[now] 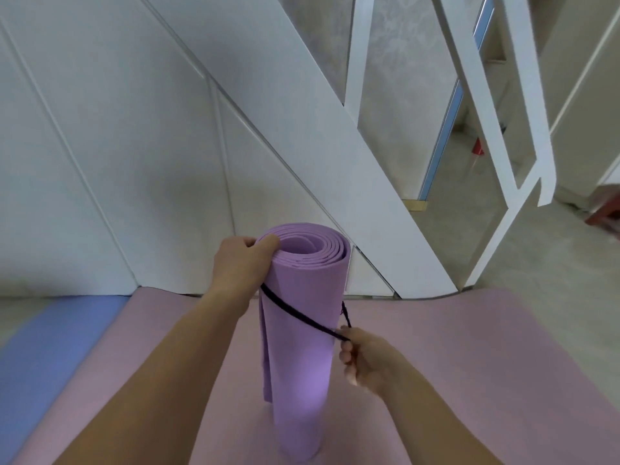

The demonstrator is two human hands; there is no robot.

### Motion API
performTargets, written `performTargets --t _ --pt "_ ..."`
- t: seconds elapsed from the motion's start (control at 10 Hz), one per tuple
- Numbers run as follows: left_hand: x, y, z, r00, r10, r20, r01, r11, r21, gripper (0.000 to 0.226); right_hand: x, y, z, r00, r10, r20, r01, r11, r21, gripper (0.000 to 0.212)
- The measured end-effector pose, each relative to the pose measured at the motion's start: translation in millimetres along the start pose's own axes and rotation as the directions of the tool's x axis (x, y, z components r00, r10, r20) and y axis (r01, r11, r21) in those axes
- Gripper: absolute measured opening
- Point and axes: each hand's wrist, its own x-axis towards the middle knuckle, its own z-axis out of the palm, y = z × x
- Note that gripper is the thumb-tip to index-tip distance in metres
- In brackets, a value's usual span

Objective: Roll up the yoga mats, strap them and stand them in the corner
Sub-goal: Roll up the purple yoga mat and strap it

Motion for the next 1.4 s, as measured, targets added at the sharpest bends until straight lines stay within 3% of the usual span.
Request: performTargets --t 0.1,0.2,0.4,0.5,0.7,0.8,0.9,1.1,1.2,1.4 --pt "0.7 0.2 -6.9 0.999 -0.049 0.008 0.049 0.997 -0.059 0.030 5.8 -32.3 10.0 0.985 -0.164 0.046 0.166 0.985 -0.048 0.018" --pt "-2.9 -0.4 -5.6 0.989 -0.143 0.047 0.149 0.979 -0.140 0.039 -0.3 -55.0 24.7 0.974 -0.226 0.025 0.227 0.961 -0.157 0.022" --pt "-4.0 -18.6 8.1 0.959 -0.237 0.156 0.266 0.941 -0.210 0.058 0.3 -50.3 45.6 0.916 -0.346 -0.202 0.308 0.931 -0.197 0.023" --pt "-4.3 -32.6 5.2 0.961 -0.233 0.151 0.259 0.948 -0.186 0.017 -1.8 -50.5 48.5 0.897 -0.389 -0.208 0.331 0.905 -0.268 0.026" --pt "-7.5 -42.0 -9.4 0.979 -0.161 0.123 0.145 0.981 0.125 0.014 7.2 -44.7 42.9 0.850 -0.492 -0.187 0.398 0.834 -0.382 0.029" --pt "-7.9 -50.6 -10.6 0.972 -0.172 0.157 0.148 0.977 0.152 0.007 21.9 -35.9 37.5 0.826 -0.529 -0.196 0.411 0.802 -0.434 0.036" --pt "-9.0 -94.2 -0.6 0.956 -0.221 0.192 0.163 0.947 0.278 0.007 38.2 -7.2 22.8 0.855 -0.450 -0.258 0.293 0.829 -0.476 0.038" --pt "-13.1 -206.7 33.6 0.919 -0.347 0.186 0.218 0.842 0.493 0.033 105.9 82.6 -20.8 0.898 -0.174 -0.405 0.051 0.954 -0.295 0.035" --pt "-7.6 -230.2 37.5 0.915 -0.372 0.153 0.266 0.845 0.464 0.031 127.8 101.1 -23.2 0.934 -0.151 -0.323 0.046 0.949 -0.311 0.031" --pt "6.1 -227.9 31.7 0.905 -0.398 0.151 0.354 0.900 0.253 0.021 124.2 63.1 -9.5 0.912 -0.325 -0.251 0.187 0.873 -0.451 0.017"
